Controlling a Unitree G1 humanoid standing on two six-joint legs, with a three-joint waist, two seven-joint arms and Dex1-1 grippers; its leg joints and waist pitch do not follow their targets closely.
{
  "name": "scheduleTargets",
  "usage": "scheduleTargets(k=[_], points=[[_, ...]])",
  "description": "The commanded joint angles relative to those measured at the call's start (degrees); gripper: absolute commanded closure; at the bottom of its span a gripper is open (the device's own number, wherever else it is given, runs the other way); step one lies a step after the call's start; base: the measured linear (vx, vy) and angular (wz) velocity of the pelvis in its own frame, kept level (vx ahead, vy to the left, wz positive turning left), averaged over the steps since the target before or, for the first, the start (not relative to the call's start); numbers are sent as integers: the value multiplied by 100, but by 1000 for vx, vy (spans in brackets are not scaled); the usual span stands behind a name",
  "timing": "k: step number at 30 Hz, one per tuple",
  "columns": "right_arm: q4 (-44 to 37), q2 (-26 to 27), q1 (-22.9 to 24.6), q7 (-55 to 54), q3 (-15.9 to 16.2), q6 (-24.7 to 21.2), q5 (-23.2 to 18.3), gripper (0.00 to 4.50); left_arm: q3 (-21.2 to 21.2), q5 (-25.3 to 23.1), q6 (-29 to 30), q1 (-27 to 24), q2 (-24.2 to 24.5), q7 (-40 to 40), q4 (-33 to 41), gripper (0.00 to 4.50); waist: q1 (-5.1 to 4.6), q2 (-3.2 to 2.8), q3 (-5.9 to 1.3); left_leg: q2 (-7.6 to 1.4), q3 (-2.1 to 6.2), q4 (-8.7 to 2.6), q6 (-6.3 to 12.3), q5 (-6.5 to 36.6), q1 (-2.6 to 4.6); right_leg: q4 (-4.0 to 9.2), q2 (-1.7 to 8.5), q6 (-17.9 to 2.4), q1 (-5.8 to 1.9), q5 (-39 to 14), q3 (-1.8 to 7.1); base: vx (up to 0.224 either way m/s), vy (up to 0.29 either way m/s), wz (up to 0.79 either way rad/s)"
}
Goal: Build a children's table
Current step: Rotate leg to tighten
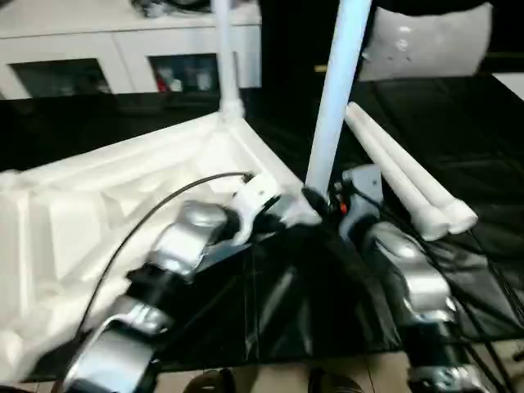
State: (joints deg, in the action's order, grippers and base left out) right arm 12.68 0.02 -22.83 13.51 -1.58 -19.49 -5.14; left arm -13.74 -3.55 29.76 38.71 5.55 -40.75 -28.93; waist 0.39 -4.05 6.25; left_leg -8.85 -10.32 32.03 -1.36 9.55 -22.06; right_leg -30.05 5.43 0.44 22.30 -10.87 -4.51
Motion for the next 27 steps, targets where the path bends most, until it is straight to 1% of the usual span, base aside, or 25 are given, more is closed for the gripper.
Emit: scheduleTargets(k=[1,2,3,4,5,6,7,8,9,10,11,12,13,14,15,16,17,18,20,21,22,23,25,26,27], points=[[387,509,95,-241,486,-98,46,255,126,28,-281,426,-401,552,-85,450,-33,-1,-215,-366,315,-607,-382,4329,356,477,279,-389,-14,-3189,32,0,0,0],[387,509,95,-241,486,-98,46,221,126,28,-281,426,-401,552,-85,450,-25,-11,-188,-352,293,-600,-335,4311,399,545,291,-357,1,-3287,-11,0,0,0],[349,540,151,-543,434,79,200,200,52,-10,-443,442,-333,469,-123,450,-24,-65,-166,-363,290,-627,-339,4422,415,568,261,-313,-8,-3302,-82,0,0,0],[349,540,151,-543,434,79,200,200,52,-10,-443,442,-333,469,-123,450,-22,-90,-149,-461,270,-836,-326,4669,240,299,159,-318,-222,-2828,-153,-53,-16,2],[315,558,190,-637,378,117,206,186,-4,-37,-516,426,-279,397,-118,450,57,-139,-132,-570,243,-1075,-373,4898,70,-91,89,-377,-388,-2360,-111,-53,-16,2],[287,546,216,-650,357,162,210,179,-44,-47,-564,404,-237,329,-116,450,359,-213,-203,-645,-33,-1412,-517,5053,-90,-805,-7,-531,-428,-1176,7,-32,-66,15],[269,539,232,-659,343,188,211,160,-69,-53,-594,391,-212,288,-114,450,254,212,-260,-349,-50,-814,-492,3839,476,-77,266,-422,112,-2266,385,18,-127,21],[221,537,270,-692,291,244,189,154,-128,-62,-674,355,-152,191,-104,450,265,361,-246,-137,29,-158,-265,2913,607,519,602,-344,318,-3817,413,18,-127,21],[151,509,316,-650,243,340,141,154,-185,-65,-758,301,-81,65,-77,450,368,278,-149,-38,334,192,310,512,43,564,993,-323,-181,-5208,643,85,-94,-17],[-26,450,393,-574,175,463,109,145,-230,-61,-925,245,-4,-104,-76,450,396,216,-107,-125,398,10,185,459,-103,455,911,-274,-266,-5061,470,83,-1,-35],[-135,418,439,-528,130,535,91,136,-250,-60,-1031,216,37,-201,-83,450,440,59,-208,-234,427,-241,29,656,-18,386,695,-342,-265,-4468,363,83,-1,-35],[-162,408,451,-516,122,551,86,118,-252,-59,-1053,210,45,-219,-85,450,344,52,-243,-348,407,-410,-73,1532,70,224,365,-499,-118,-3148,246,51,19,-10],[-312,350,524,-447,86,625,55,118,-254,-51,-1159,179,84,-302,-100,450,296,54,-285,-381,399,-428,-121,1794,109,150,307,-638,-107,-2528,253,0,0,0],[-603,256,676,-325,6,688,-54,111,-242,-38,-1293,144,135,-373,-135,450,257,25,-350,-403,344,-430,-101,1844,118,49,301,-1107,-132,-1123,290,0,0,0],[-735,219,746,-270,-34,697,-118,111,-236,-35,-1336,134,154,-389,-147,450,266,58,-342,-385,292,-422,67,1780,104,50,293,-1252,-151,-947,293,0,0,0],[-735,219,746,-270,-34,697,-118,103,-236,-35,-1336,134,154,-389,-147,450,266,58,-342,-385,292,-422,67,1780,104,50,293,-1252,-151,-947,293,0,0,0],[-930,155,858,-219,-80,686,-169,74,-240,-5,-1432,119,181,-483,-150,450,269,120,-343,-349,220,-389,190,1814,119,111,322,-1282,-129,-1330,331,0,0,0],[-1108,93,968,-151,-104,653,-230,70,-212,17,-1489,116,189,-460,-173,450,293,112,-365,-328,192,-365,291,1487,75,107,363,-1278,-170,-1423,350,0,0,0],[-1432,-32,1190,-20,-105,550,-312,64,-77,129,-1595,129,168,-410,-209,450,320,121,-424,-335,165,-312,496,839,36,40,339,-1306,-196,-884,341,0,0,0],[-1432,-32,1190,-20,-105,550,-312,49,-77,129,-1595,129,168,-410,-209,450,336,119,-430,-339,154,-301,545,739,36,20,333,-1336,-191,-735,339,0,0,0],[-1525,-64,1258,32,-102,518,-347,30,-24,186,-1603,133,159,-420,-210,406,321,119,-443,-329,146,-284,626,585,12,-9,329,-1411,-209,-532,327,0,0,0],[-1620,-121,1340,53,-105,521,-322,26,73,322,-1599,120,138,-513,-141,395,325,139,-476,-318,133,-258,679,462,10,-31,330,-1466,-223,-405,320,0,0,0],[-1677,-201,1397,24,-103,528,-219,21,163,461,-1537,94,129,-613,-32,395,344,129,-522,-310,127,-224,734,303,-4,-66,342,-1542,-238,-240,313,0,0,0],[-1704,-255,1428,-6,-100,535,-137,4,219,547,-1495,77,123,-671,41,374,334,101,-534,-326,133,-188,843,149,-13,-110,307,-1634,-197,0,297,0,0,0],[-1704,-255,1428,-6,-100,535,-137,4,219,547,-1495,77,123,-671,41,374,325,116,-518,-327,127,-180,893,185,-22,-105,299,-1651,-187,-15,291,0,0,0]])
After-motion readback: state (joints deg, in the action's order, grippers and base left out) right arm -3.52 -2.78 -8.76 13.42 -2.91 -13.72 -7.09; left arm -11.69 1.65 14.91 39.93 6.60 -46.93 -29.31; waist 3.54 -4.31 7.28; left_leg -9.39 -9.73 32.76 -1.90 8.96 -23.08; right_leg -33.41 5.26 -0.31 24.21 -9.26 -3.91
